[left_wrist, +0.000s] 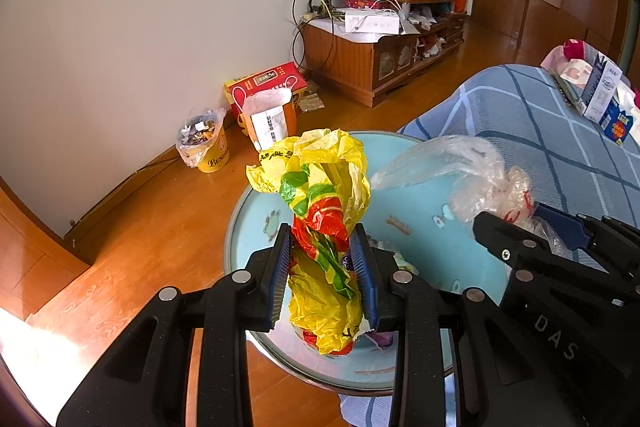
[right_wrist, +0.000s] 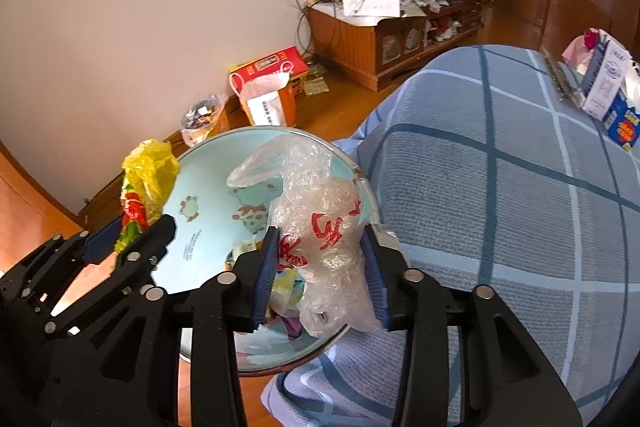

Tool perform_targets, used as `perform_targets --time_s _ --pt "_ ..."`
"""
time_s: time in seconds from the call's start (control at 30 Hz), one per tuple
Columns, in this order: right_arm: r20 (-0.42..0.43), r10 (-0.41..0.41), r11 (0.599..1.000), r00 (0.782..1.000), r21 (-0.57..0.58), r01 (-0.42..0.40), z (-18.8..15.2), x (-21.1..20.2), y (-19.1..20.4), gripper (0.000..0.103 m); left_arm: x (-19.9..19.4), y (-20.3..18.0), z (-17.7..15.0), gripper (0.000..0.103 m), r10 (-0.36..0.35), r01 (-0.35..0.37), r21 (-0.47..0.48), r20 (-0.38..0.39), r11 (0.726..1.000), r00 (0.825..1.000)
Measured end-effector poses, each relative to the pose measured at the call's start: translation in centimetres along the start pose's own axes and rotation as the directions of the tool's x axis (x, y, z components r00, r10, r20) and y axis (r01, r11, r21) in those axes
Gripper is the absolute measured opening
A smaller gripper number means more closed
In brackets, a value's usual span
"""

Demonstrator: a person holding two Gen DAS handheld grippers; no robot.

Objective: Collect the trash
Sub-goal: 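Open the left tool to drop the yellow bag while the right tool drops the clear bag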

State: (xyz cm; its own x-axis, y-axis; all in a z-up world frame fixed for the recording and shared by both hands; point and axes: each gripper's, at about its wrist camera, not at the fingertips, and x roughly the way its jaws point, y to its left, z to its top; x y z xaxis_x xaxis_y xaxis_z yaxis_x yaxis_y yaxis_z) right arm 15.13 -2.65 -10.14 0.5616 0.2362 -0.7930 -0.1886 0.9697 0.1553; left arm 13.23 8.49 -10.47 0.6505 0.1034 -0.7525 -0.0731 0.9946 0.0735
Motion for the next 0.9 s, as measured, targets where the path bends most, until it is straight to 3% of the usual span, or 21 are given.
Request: perform_targets --time_s 0.07,0.43,0.6,0.73,0.9 --pt "-0.01 0.017 1.0 1.0 0.005 -0.017 0.1 0.2 0.0 0.047 0.2 0.0 0.2 0.032 0.007 -0.007 -0.004 -0.003 1.0 1.0" --pt "0.027 0.016 0.999 1.0 0.049 -0.017 0.4 -1.1 -1.2 0.053 -0.2 0.1 0.3 0.063 0.035 -0.035 -0.013 0.004 0.999 0.999" --pt "0.028 0.044 0.998 0.999 0.04 -0.045 0.7 -1.8 -1.1 0.066 -0.9 0.3 0.2 0.069 0.05 -0.05 -0.009 0.017 0.999 0.999" --pt "0.02 0.064 0.996 0.998 0.066 -0.065 1.2 -1.9 -1.4 0.067 -1.6 0.7 0.0 0.072 0.066 -0.066 -0.008 0.024 0.998 0.998" --pt "0.071 0.072 0.989 0.995 0.124 -0.081 0.8 -3.7 -2.4 0.067 -2.6 1.2 0.0 0.082 0.077 -0.076 -0.029 0.036 0.997 0.996"
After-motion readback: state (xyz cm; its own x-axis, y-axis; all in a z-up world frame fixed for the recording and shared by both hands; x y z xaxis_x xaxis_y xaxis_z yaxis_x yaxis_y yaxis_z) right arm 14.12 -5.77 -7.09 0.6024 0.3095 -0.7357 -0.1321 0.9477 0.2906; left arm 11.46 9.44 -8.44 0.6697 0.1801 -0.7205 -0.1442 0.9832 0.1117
